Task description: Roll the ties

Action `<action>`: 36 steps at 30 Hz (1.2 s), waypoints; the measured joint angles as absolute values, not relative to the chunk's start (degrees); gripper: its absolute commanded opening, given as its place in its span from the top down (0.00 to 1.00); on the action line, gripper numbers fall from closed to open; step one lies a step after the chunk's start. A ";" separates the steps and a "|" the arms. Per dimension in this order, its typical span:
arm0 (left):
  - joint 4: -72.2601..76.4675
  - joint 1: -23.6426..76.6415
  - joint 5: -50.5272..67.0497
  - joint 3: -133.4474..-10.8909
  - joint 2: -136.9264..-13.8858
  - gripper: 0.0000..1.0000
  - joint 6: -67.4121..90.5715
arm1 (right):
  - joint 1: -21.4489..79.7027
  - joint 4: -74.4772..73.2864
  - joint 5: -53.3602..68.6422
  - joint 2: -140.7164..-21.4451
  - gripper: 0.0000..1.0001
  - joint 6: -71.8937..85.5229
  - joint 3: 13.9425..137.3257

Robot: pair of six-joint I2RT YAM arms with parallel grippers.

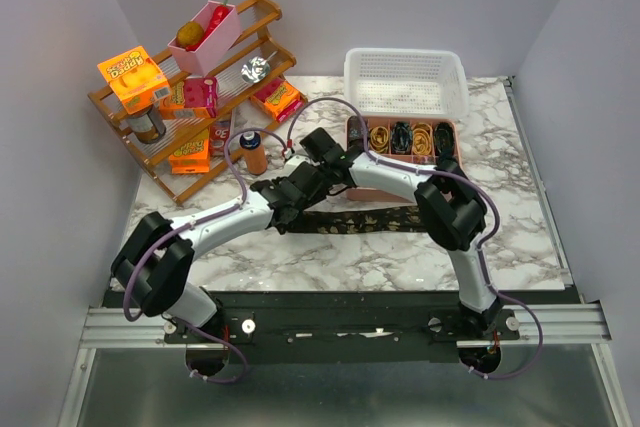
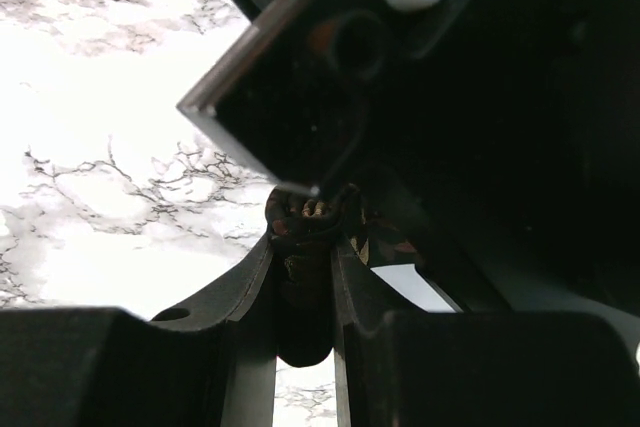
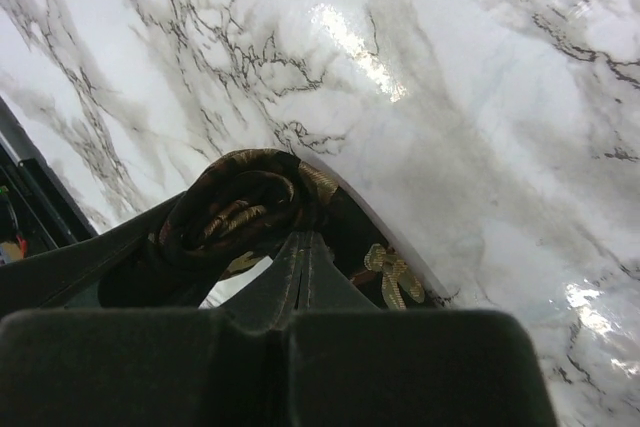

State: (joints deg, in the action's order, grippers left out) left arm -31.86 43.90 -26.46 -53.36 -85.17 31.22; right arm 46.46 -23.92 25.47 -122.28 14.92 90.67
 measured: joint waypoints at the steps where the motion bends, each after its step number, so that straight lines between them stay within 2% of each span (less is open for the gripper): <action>1: -31.97 43.90 -26.55 -53.60 -85.10 1.00 31.14 | 46.46 -23.92 24.93 -122.04 0.99 14.94 90.67; 15: -35.70 43.92 -32.82 -55.33 -85.60 1.00 31.29 | 42.65 -25.12 18.63 -115.57 0.99 14.70 86.56; 36: -41.71 43.97 -37.60 -55.42 -87.72 1.00 31.75 | 35.53 -25.15 16.01 -110.91 0.99 14.92 81.25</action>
